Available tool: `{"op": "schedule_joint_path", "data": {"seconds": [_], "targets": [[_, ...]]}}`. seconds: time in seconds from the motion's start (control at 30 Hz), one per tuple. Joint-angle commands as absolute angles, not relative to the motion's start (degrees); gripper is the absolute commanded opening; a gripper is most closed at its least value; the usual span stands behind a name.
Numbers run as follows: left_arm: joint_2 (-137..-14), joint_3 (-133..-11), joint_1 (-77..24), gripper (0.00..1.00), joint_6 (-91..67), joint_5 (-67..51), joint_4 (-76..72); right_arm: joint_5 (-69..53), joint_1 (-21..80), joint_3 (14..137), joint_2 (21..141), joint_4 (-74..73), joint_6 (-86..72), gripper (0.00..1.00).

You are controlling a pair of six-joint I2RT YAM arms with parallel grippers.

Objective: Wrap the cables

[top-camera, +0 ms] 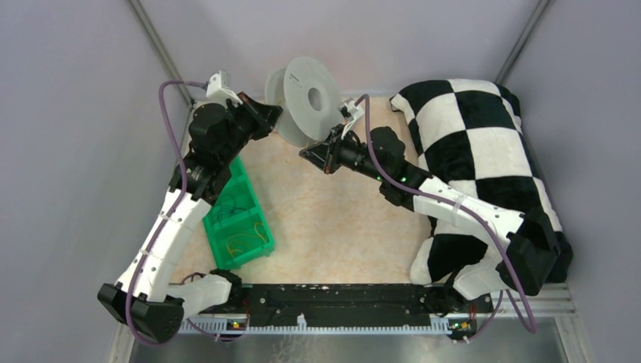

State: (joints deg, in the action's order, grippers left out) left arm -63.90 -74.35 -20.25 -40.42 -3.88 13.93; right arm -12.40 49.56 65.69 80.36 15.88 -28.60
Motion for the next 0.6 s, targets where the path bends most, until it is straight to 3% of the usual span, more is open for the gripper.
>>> {"op": "schedule_joint_path", "data": {"seconds": [0.0,0.17,0.57], "targets": [[-64.5,-74.7,-24.8,0.0,-31.7,7.0,9.5,-16.2,51.4,69.7,80.8,18.3,-32.3,0.0],[-65.2,-73.0,-28.6,0.0,-24.7,12.9,8.4,-15.4,51.4,69.9,79.9,17.4,-33.7,0.0],[-61.4,-64.1,-29.5,0.0,-20.6,11.3,-2.2,-16.1,51.5,64.5,79.2,26.7,-39.7,0.0]]}}
